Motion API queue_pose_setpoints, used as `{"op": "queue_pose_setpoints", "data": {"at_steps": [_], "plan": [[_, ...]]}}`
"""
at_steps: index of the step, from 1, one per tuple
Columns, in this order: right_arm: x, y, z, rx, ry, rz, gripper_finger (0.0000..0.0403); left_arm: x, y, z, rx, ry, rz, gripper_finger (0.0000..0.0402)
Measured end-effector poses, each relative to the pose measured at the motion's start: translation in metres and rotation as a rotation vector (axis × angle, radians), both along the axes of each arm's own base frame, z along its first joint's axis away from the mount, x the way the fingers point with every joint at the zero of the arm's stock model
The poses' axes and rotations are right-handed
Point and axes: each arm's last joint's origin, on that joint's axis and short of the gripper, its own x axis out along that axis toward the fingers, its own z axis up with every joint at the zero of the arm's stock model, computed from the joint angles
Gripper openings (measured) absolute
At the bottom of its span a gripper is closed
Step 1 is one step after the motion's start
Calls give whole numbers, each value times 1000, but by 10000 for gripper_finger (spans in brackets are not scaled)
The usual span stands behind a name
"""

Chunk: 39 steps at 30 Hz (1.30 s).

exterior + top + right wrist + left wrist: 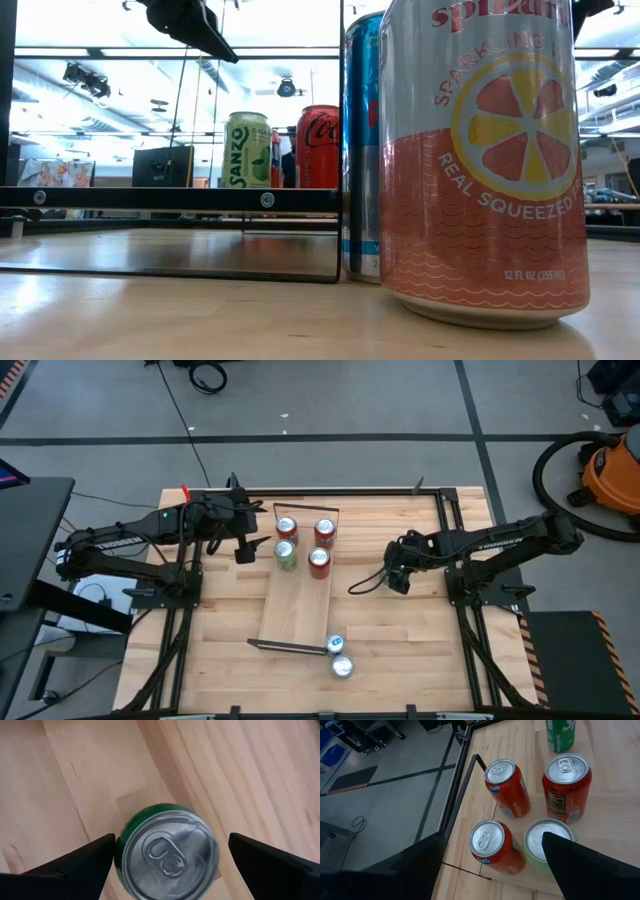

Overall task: Place canned beverage on shelf
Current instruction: Put the green soda can on the shelf

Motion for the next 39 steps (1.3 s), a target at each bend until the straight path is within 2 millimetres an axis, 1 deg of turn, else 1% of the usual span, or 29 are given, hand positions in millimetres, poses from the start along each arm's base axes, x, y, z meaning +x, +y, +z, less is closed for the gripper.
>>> {"op": "queue_pose_setpoints", "data": {"at_steps": [8,15,19,23,27,30,35,39], "plan": [[8,-2,-16,119,79,-45,400,0,0,0,-2,-5,0,343],[16,-6,-32,173,161,-49,398,0,0,1,-1,-8,0,343],[20,-8,-38,176,189,-17,385,1,-2,0,-38,-12,-31,343],[22,-8,-38,165,180,32,362,1,-4,0,-89,-25,-79,343],[25,-8,-35,159,132,68,335,1,-3,0,-90,-27,-75,343],[31,-8,-26,156,98,74,321,1,-4,0,-134,-43,-76,343],[43,-1,-3,148,17,111,322,3,-11,-1,-315,-82,-153,343],[55,9,20,152,-28,142,323,4,-21,-1,-382,-80,-198,343]]}}
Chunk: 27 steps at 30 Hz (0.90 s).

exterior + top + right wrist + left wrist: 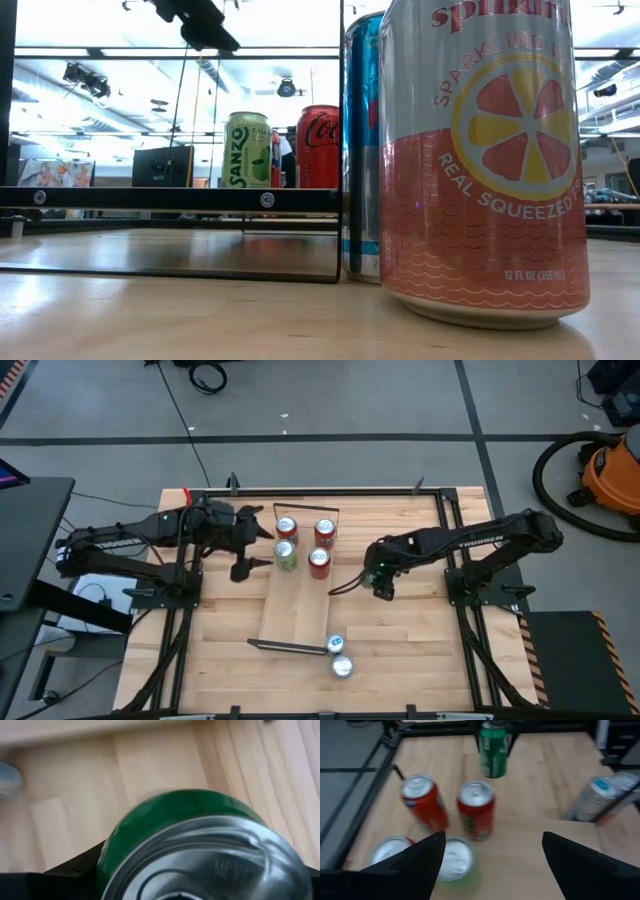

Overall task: Place canned beverage on shelf
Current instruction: Put the green soda can on the shelf

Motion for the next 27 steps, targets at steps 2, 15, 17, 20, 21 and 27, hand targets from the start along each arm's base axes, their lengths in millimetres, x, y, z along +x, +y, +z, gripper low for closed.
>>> {"op": "queue_pose_setpoints", "data": {"at_steps": [2,15,17,20,21,27], "plan": [[8,7,9,0,2,14,323,1,-7,0,-10,4,-29,343],[87,58,43,-51,50,262,323,0,-34,-3,-34,41,-149,343],[96,62,43,-57,55,283,323,-1,-36,-5,-52,60,-151,343],[109,65,43,-65,57,317,323,-3,-42,-7,-70,88,-165,343],[112,66,43,-61,54,326,323,-4,-44,-7,-76,98,-170,343],[132,71,36,-62,67,385,323,-7,-56,-13,-103,146,-215,343]]}}
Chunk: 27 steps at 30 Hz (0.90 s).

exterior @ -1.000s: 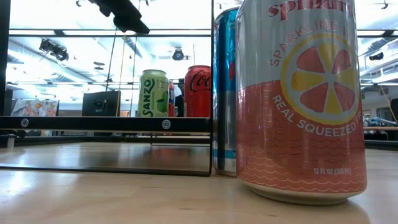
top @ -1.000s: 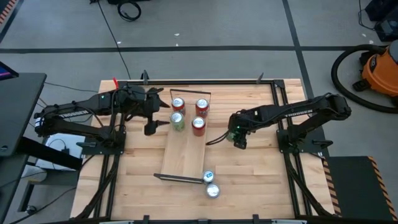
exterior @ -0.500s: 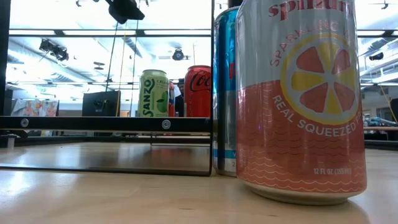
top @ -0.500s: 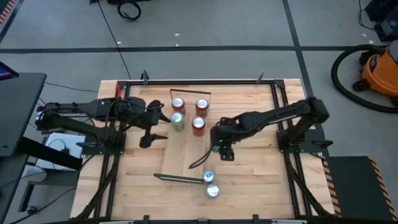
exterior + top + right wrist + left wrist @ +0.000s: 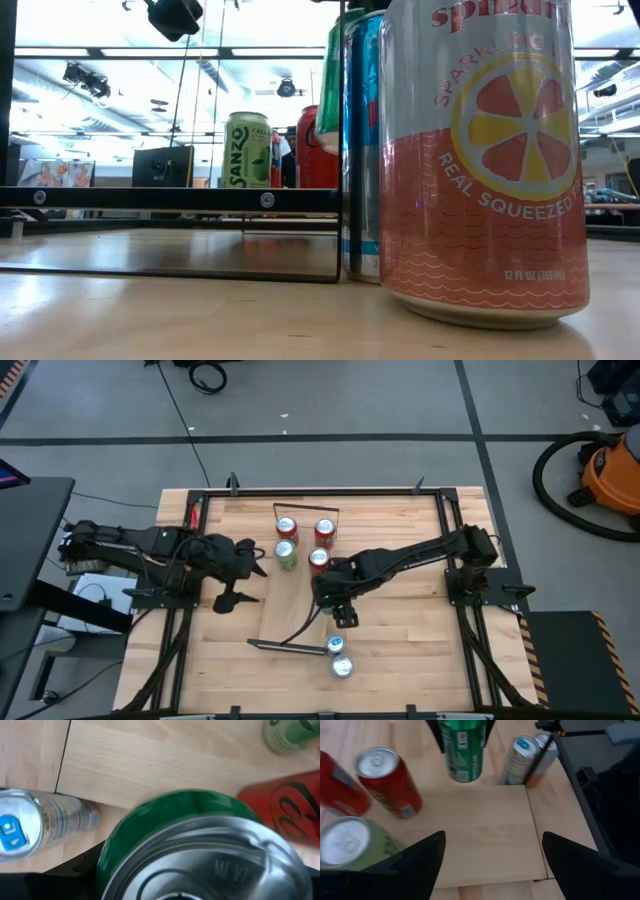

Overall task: Place canned beverage on shelf
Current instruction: Put the green soda can on the shelf

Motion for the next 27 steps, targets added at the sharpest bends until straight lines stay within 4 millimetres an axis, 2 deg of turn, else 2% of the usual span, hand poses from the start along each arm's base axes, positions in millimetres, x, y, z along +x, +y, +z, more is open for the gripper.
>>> {"op": "queue_pose_setpoints", "data": {"at_steps": [9,20,27], "plan": [[20,5,-14,23,23,34,323,-2,-14,-19,-18,51,-25,343],[35,13,-8,83,-108,66,324,-6,-30,-22,-71,80,-30,343],[47,15,-15,87,-169,83,324,-8,-36,-22,-72,80,-29,343]]}}
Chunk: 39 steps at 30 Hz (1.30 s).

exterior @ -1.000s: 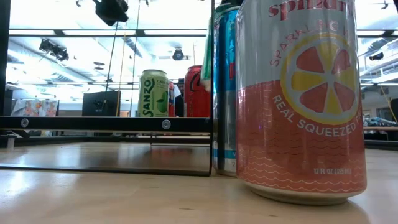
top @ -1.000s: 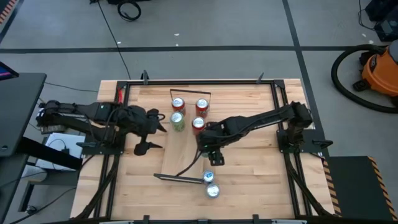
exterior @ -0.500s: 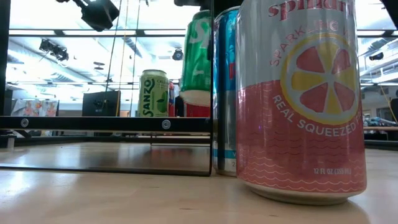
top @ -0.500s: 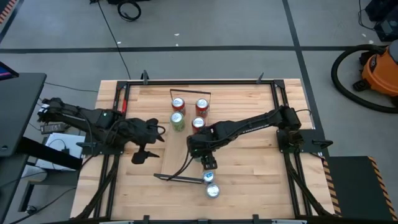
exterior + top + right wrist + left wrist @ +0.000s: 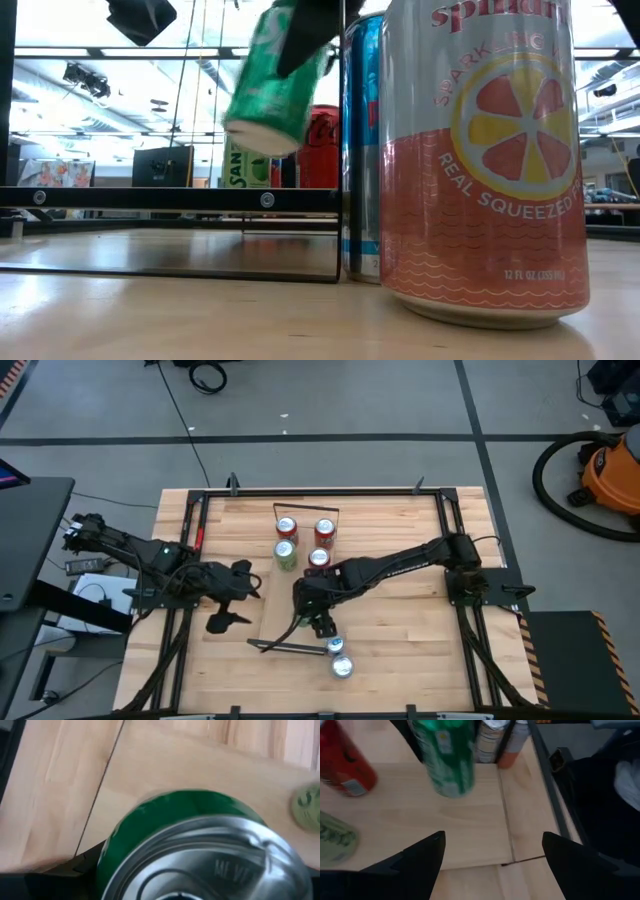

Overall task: Place canned beverage on shelf
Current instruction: Put the green soda can on the shelf

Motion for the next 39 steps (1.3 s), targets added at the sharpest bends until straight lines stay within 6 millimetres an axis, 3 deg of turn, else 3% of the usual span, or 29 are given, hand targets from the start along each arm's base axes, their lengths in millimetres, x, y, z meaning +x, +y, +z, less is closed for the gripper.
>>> {"op": "queue_pose_setpoints", "data": {"at_steps": [20,39], "plan": [[-13,-12,-10,-101,169,-23,326,1,0,1,15,-15,19,343],[-10,-18,-15,-134,143,-51,351,3,1,3,42,-60,50,343]]}}
